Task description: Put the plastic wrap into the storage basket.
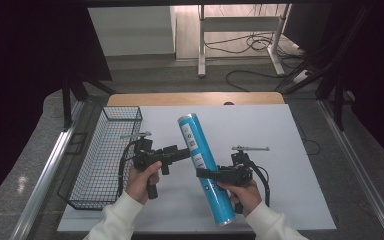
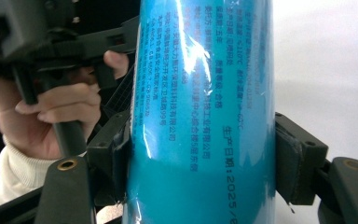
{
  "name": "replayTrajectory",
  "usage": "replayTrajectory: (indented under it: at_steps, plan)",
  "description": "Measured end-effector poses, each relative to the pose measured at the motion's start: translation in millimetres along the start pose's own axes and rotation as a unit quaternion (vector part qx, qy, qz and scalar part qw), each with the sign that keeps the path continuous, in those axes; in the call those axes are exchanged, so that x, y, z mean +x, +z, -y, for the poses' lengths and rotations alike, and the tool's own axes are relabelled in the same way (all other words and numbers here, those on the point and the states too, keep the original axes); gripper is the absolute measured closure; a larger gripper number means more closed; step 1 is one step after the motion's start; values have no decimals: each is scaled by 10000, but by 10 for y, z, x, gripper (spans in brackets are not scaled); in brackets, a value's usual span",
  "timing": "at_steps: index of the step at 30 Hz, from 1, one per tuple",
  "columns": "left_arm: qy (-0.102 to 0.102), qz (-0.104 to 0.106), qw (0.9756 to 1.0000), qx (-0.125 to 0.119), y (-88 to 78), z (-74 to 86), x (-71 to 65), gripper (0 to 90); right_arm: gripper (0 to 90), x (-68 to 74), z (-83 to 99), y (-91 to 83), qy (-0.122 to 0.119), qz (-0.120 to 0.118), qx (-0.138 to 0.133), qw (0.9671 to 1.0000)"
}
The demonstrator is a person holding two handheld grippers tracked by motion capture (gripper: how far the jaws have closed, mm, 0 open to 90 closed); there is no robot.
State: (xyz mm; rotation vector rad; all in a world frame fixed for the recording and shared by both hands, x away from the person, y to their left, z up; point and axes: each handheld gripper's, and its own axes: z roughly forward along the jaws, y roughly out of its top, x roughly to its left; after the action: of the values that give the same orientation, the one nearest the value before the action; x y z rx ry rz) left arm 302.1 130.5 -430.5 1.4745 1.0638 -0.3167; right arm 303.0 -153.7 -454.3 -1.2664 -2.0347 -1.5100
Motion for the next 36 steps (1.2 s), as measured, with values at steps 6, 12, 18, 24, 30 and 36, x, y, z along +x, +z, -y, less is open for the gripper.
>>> replayTrajectory:
  at_steps: [6, 12, 18, 24, 30, 36]
  plan:
    - [-170, 222, 9996, 37, 115, -13, 75, 124, 314, 4, 10, 13, 20, -84, -23, 10000]
    - [-349, 516, 9980, 63, 235, -3, 150, 113, 314, 11, 21, 30, 1, -180, -54, 9998]
    - [-571, 697, 9958, 164, 392, 20, 229, 112, 314, 24, 22, 45, -67, -348, -92, 9993]
    - [-495, 616, 9965, 289, 468, 40, 209, 224, 314, 48, 44, 91, -96, -358, -8, 9993]
    - [-649, 613, 9956, 300, 453, 36, 227, 273, 314, 34, 47, 100, -94, -388, -23, 9992]
    - [-677, 395, 9963, 366, 434, 9, 192, 291, 311, -8, 59, 151, -57, -522, -3, 9986]
